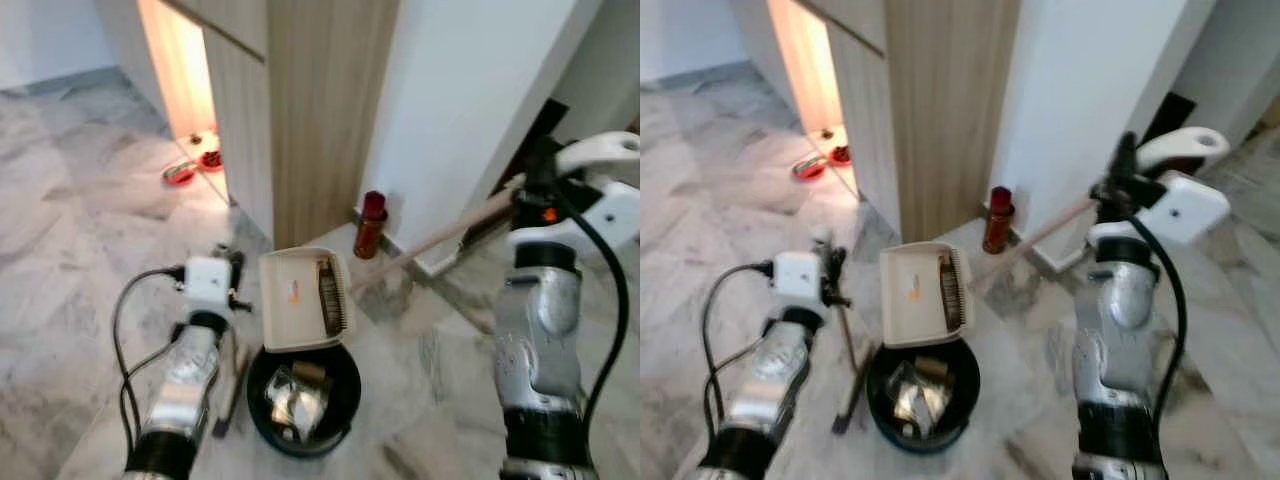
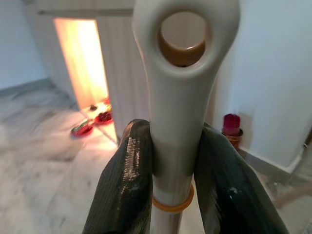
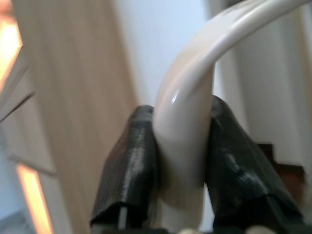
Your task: Sweep floor
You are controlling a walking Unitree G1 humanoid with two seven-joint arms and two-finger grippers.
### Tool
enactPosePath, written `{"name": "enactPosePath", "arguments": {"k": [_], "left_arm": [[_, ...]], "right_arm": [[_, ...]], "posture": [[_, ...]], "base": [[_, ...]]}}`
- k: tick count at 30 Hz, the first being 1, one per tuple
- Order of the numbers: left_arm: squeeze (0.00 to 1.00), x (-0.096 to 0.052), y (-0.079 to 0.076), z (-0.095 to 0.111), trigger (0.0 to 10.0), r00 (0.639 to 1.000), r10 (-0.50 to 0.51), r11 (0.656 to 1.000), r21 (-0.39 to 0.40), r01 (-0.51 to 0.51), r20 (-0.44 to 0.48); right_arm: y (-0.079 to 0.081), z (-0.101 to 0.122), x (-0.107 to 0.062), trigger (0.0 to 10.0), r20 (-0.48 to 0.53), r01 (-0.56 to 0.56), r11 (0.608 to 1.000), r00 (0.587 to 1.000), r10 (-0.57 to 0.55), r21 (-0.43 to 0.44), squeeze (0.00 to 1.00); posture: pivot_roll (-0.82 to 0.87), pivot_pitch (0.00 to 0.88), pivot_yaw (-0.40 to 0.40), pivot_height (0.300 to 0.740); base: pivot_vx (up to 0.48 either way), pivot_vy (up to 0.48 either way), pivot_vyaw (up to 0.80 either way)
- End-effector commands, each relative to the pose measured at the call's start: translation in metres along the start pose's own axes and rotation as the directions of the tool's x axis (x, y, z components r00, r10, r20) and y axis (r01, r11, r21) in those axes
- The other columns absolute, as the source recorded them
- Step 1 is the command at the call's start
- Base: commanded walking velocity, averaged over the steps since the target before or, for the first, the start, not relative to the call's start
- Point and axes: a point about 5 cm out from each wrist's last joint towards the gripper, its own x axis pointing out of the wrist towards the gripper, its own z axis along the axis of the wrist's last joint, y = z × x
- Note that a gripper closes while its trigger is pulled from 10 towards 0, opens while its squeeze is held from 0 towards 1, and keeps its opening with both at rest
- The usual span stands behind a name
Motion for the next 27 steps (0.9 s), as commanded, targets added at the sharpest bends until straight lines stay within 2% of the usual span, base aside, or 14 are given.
{"name": "enactPosePath", "arguments": {"k": [1, 3, 5, 8, 14, 18, 27], "left_arm": [[0.00, 0.001, 0.003, 0.006, 10.0, 0.999, 0.005, 1.000, -0.001, -0.005, 0.038], [0.00, 0.001, 0.003, 0.006, 10.0, 0.999, 0.004, 1.000, -0.003, -0.004, 0.038], [0.00, 0.001, 0.003, 0.007, 10.0, 0.999, 0.003, 1.000, -0.005, -0.003, 0.040], [0.00, 0.002, 0.002, 0.007, 10.0, 0.999, 0.004, 1.000, -0.005, -0.004, 0.040], [0.00, 0.002, 0.003, 0.007, 10.0, 0.999, 0.006, 1.000, -0.007, -0.005, 0.040], [0.00, 0.003, 0.002, 0.007, 10.0, 0.999, 0.002, 1.000, -0.008, -0.002, 0.040], [0.00, 0.005, -0.001, 0.010, 10.0, 0.998, -0.004, 1.000, -0.011, 0.005, 0.055]], "right_arm": [[0.011, 0.018, 0.005, 10.0, 0.086, -0.051, 0.999, 0.995, 0.050, 0.011, 0.00], [0.017, 0.018, 0.003, 10.0, 0.087, -0.087, 0.996, 0.993, 0.085, 0.019, 0.00], [0.030, 0.018, 0.000, 10.0, 0.081, -0.171, 0.985, 0.982, 0.169, 0.019, 0.00], [0.035, 0.019, -0.001, 10.0, 0.078, -0.202, 0.979, 0.977, 0.199, 0.031, 0.00], [0.039, 0.022, -0.003, 10.0, 0.092, -0.255, 0.967, 0.962, 0.256, -0.022, 0.00], [0.053, 0.021, -0.008, 10.0, 0.098, -0.329, 0.941, 0.937, 0.335, -0.075, 0.00], [0.080, 0.016, -0.023, 10.0, 0.085, -0.422, 0.906, 0.902, 0.424, -0.042, 0.00]], "posture": [[0.22, 0.002, -0.083, 0.740], [0.22, 0.002, -0.085, 0.740], [0.22, 0.004, -0.087, 0.740], [0.22, 0.007, -0.088, 0.740], [0.21, 0.012, -0.086, 0.740], [0.21, 0.012, -0.086, 0.740], [0.23, 0.000, -0.089, 0.740]], "base": [[0.000, 0.000, 0.00], [0.000, 0.000, 0.00], [0.000, 0.000, 0.00], [0.000, 0.000, 0.00], [0.000, 0.000, 0.00], [0.000, 0.000, 0.00], [0.000, 0.000, 0.00]]}}
